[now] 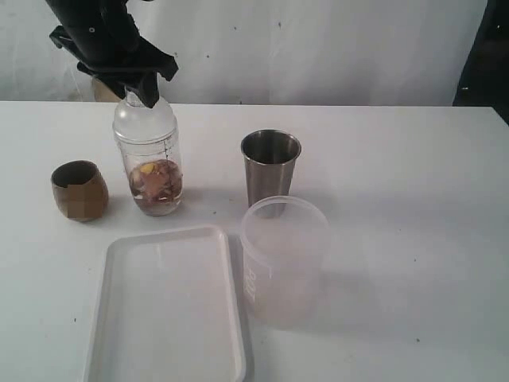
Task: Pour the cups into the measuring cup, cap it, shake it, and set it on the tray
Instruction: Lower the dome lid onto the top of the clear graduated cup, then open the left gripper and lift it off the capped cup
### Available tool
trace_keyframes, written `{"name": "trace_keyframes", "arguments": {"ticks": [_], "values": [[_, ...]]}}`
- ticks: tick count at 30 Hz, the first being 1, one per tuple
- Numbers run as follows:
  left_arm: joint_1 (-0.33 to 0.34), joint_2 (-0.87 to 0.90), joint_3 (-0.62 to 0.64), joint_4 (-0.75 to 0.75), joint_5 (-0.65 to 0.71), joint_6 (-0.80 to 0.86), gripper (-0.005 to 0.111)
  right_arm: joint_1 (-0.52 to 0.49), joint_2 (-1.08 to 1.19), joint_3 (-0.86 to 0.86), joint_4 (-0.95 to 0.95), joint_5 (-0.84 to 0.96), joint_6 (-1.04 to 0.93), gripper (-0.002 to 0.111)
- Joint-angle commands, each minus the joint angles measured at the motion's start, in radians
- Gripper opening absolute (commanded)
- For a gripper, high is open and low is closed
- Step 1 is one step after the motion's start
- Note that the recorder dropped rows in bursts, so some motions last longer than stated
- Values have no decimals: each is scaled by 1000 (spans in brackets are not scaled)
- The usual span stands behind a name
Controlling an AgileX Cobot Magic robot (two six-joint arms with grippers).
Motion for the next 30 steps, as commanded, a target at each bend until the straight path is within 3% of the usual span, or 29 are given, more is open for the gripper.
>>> {"name": "trace_keyframes", "arguments": {"ticks": [1,22,25,30], "values": [[-2,4,22,-19,3,-6,0,7,-6,7,-1,-7,4,0],[-2,4,255,-28,-65,4,1,7,-6,7,-1,-7,4,0],[-2,4,260,-28,-69,4,13,7,-6,7,-1,-7,4,0],[-2,4,260,-33,-83,-2,50,7,-6,7,-1,-7,4,0]]}}
